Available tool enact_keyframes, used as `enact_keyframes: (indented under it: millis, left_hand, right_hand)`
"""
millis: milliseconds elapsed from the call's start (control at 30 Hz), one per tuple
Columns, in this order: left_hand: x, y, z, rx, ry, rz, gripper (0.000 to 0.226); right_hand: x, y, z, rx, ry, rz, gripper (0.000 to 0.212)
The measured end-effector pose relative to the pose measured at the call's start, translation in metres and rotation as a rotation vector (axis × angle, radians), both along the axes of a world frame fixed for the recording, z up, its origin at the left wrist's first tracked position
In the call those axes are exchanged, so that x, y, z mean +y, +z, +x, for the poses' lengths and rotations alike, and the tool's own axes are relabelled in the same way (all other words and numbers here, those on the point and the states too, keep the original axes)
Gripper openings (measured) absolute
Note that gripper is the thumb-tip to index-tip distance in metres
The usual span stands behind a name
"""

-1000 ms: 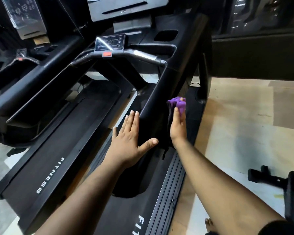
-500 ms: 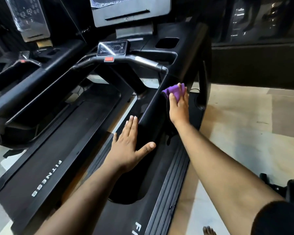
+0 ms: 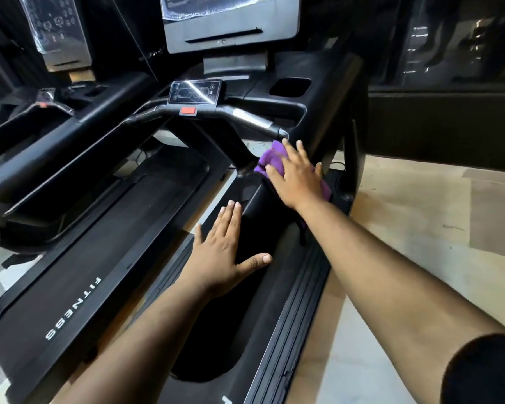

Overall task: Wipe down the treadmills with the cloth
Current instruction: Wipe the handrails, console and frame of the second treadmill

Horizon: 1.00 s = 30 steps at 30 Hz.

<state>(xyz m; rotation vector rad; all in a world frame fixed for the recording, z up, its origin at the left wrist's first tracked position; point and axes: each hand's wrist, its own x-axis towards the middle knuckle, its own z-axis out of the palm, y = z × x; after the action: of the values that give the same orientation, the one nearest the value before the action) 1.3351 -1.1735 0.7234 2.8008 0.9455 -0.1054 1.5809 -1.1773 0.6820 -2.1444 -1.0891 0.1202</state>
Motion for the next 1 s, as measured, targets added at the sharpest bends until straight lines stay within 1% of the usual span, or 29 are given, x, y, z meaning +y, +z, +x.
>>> enact_keyframes:
  millis: [67, 133, 200, 233, 300, 367, 433, 500, 567, 633, 733, 800, 867, 933, 1000]
  left_hand:
    - [0.002, -0.001, -0.001, -0.013, -0.002, -0.022, 0.121]
    - [0.005, -0.003, -0.001, -0.035, 0.005, -0.037, 0.123]
    - [0.009, -0.004, 0.003, -0.044, -0.003, -0.044, 0.122]
    - [0.010, -0.005, 0.006, -0.046, -0.015, -0.038, 0.123]
    - [0.014, -0.005, 0.016, -0.048, -0.034, -0.013, 0.124]
    - [0.019, -0.002, 0.027, -0.043, -0.036, 0.005, 0.124]
    - [0.021, -0.002, 0.033, -0.030, -0.032, 0.001, 0.122]
    - [0.018, -0.003, 0.033, -0.018, -0.033, 0.002, 0.121]
    - [0.015, -0.006, 0.031, -0.018, -0.033, -0.008, 0.121]
    - [0.016, -0.004, 0.031, -0.042, -0.026, -0.033, 0.122]
    - [0.020, -0.004, 0.031, -0.067, -0.022, -0.077, 0.126]
    - [0.021, -0.007, 0.030, -0.063, -0.035, -0.087, 0.125]
    - [0.023, -0.007, 0.032, -0.070, -0.047, -0.078, 0.122]
    - [0.025, -0.007, 0.034, -0.071, -0.056, -0.056, 0.121]
    - [0.025, -0.007, 0.034, -0.061, -0.062, -0.042, 0.121]
  right_hand:
    - [-0.011, -0.011, -0.029, -0.039, -0.002, 0.031, 0.065]
    - [-0.037, -0.028, -0.070, -0.073, 0.072, 0.137, 0.069]
    - [-0.057, -0.047, -0.092, -0.021, 0.161, 0.204, 0.068]
    - [-0.059, -0.051, -0.090, -0.004, 0.192, 0.224, 0.067]
    - [-0.048, -0.048, -0.063, -0.039, 0.227, 0.243, 0.063]
    - [-0.026, -0.035, -0.021, -0.066, 0.174, 0.206, 0.065]
    - [-0.006, -0.021, 0.020, -0.010, 0.087, 0.114, 0.067]
    - [0.002, -0.018, 0.034, 0.022, 0.006, 0.057, 0.065]
    - [-0.003, -0.022, 0.017, 0.029, -0.040, 0.085, 0.071]
    - [-0.024, -0.032, -0.025, 0.076, -0.005, 0.211, 0.073]
    - [-0.060, -0.064, -0.085, 0.272, 0.110, 0.390, 0.068]
    - [-0.069, -0.074, -0.102, 0.310, 0.108, 0.408, 0.066]
    - [-0.059, -0.068, -0.088, 0.248, 0.086, 0.402, 0.064]
    - [-0.039, -0.055, -0.055, 0.189, 0.029, 0.396, 0.062]
    - [-0.022, -0.045, -0.021, 0.265, -0.093, 0.352, 0.070]
